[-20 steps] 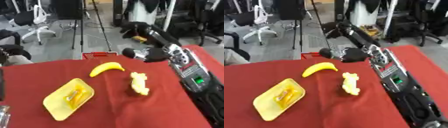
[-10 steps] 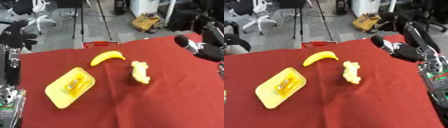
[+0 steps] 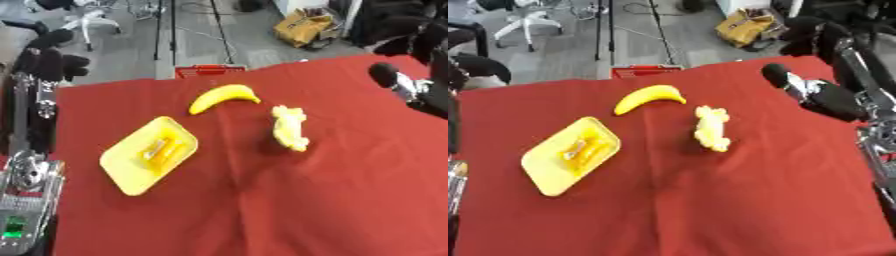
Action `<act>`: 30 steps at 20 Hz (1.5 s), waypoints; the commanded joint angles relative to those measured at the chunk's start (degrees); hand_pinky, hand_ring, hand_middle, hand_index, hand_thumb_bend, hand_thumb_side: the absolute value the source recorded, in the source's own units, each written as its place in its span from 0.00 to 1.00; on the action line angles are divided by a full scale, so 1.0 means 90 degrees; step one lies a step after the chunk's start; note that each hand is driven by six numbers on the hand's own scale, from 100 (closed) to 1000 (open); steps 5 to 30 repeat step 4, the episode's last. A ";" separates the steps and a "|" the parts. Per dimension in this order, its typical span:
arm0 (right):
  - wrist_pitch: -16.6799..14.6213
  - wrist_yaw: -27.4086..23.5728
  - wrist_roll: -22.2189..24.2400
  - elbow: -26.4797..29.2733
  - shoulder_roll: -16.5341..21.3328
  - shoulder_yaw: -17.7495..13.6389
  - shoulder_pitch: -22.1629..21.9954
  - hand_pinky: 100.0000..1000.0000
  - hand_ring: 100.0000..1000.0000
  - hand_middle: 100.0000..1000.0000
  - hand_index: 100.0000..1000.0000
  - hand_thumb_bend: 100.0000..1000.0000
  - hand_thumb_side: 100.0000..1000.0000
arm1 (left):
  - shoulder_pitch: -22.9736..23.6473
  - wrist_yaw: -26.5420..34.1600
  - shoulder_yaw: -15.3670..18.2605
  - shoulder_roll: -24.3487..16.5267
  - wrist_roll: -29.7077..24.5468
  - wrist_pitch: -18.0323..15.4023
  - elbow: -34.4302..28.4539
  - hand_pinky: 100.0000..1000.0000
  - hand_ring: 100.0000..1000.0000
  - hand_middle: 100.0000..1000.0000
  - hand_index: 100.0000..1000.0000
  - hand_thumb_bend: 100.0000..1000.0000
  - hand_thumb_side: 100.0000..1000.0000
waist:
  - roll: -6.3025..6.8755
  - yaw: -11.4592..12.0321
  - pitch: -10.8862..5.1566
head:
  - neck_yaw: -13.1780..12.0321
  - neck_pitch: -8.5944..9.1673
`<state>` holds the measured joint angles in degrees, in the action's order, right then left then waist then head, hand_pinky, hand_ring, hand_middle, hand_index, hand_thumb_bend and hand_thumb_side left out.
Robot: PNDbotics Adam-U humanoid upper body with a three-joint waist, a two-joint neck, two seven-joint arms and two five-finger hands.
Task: Pick up objects on the table and place them in the box.
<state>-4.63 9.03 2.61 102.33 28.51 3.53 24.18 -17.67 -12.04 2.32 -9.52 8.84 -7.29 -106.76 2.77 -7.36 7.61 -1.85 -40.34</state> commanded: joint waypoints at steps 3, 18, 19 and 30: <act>0.0011 0.0069 -0.0052 0.0165 0.0065 -0.0065 0.0076 0.72 0.66 0.68 0.86 0.64 0.59 | -0.0026 0.0088 0.0062 -0.0031 -0.0007 -0.0034 -0.0077 0.59 0.60 0.75 0.80 0.68 0.90 | 0.0116 -0.0001 0.0073 | -0.0215 -0.0036; 0.0011 0.0076 -0.0052 0.0169 0.0064 -0.0064 0.0074 0.72 0.66 0.68 0.86 0.64 0.59 | -0.0021 0.0097 0.0062 -0.0026 -0.0007 -0.0039 -0.0077 0.59 0.60 0.75 0.80 0.68 0.90 | 0.0119 -0.0002 0.0075 | -0.0237 -0.0029; 0.0011 0.0076 -0.0052 0.0169 0.0064 -0.0064 0.0074 0.72 0.66 0.68 0.86 0.64 0.59 | -0.0021 0.0097 0.0062 -0.0026 -0.0007 -0.0039 -0.0077 0.59 0.60 0.75 0.80 0.68 0.90 | 0.0119 -0.0002 0.0075 | -0.0237 -0.0029; 0.0011 0.0076 -0.0052 0.0169 0.0064 -0.0064 0.0074 0.72 0.66 0.68 0.86 0.64 0.59 | -0.0021 0.0097 0.0062 -0.0026 -0.0007 -0.0039 -0.0077 0.59 0.60 0.75 0.80 0.68 0.90 | 0.0119 -0.0002 0.0075 | -0.0237 -0.0029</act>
